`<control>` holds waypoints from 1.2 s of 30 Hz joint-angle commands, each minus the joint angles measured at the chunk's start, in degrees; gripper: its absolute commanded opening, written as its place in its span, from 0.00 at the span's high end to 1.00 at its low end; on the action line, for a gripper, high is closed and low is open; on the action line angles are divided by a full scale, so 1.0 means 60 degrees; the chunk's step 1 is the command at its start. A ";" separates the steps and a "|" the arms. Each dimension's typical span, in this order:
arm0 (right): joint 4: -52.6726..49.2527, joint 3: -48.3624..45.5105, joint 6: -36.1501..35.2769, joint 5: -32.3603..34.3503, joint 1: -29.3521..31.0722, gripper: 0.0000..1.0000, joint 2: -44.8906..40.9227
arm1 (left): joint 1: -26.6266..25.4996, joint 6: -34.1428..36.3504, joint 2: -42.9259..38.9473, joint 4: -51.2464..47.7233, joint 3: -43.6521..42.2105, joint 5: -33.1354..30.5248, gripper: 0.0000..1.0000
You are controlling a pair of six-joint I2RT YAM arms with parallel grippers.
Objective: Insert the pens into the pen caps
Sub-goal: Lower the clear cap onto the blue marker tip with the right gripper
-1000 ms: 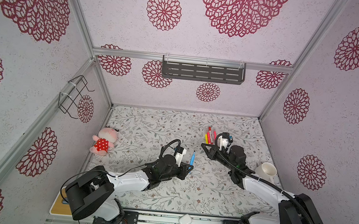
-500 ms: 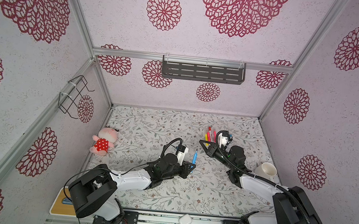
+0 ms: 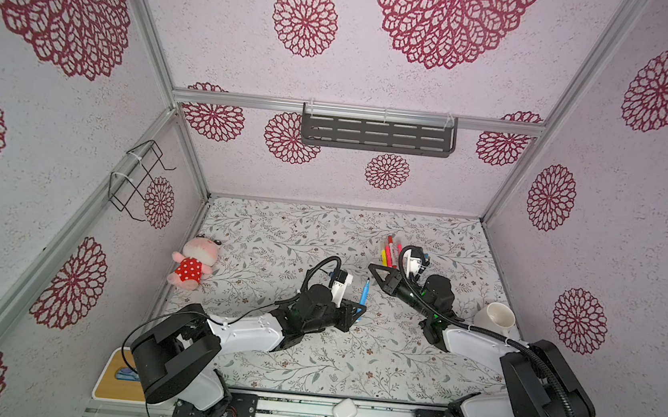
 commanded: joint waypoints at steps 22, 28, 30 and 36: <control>0.1402 -0.1004 -0.0037 -0.0168 0.0470 0.96 -0.0293 | -0.0091 -0.0020 -0.0314 0.0762 -0.0167 -0.0231 1.00; 0.2098 -0.1286 0.0037 -0.0381 0.0546 0.92 -0.0247 | -0.0046 -0.0079 -0.0373 0.1014 -0.0208 -0.0142 1.00; 0.2580 -0.1365 0.0151 -0.0578 0.0619 0.86 -0.0144 | -0.0040 -0.0093 -0.0374 0.1081 -0.0205 -0.0109 1.00; 0.3623 -0.1825 0.0493 -0.0535 0.0586 0.50 -0.0116 | -0.0032 -0.0093 -0.0406 0.1113 -0.0217 -0.0093 1.00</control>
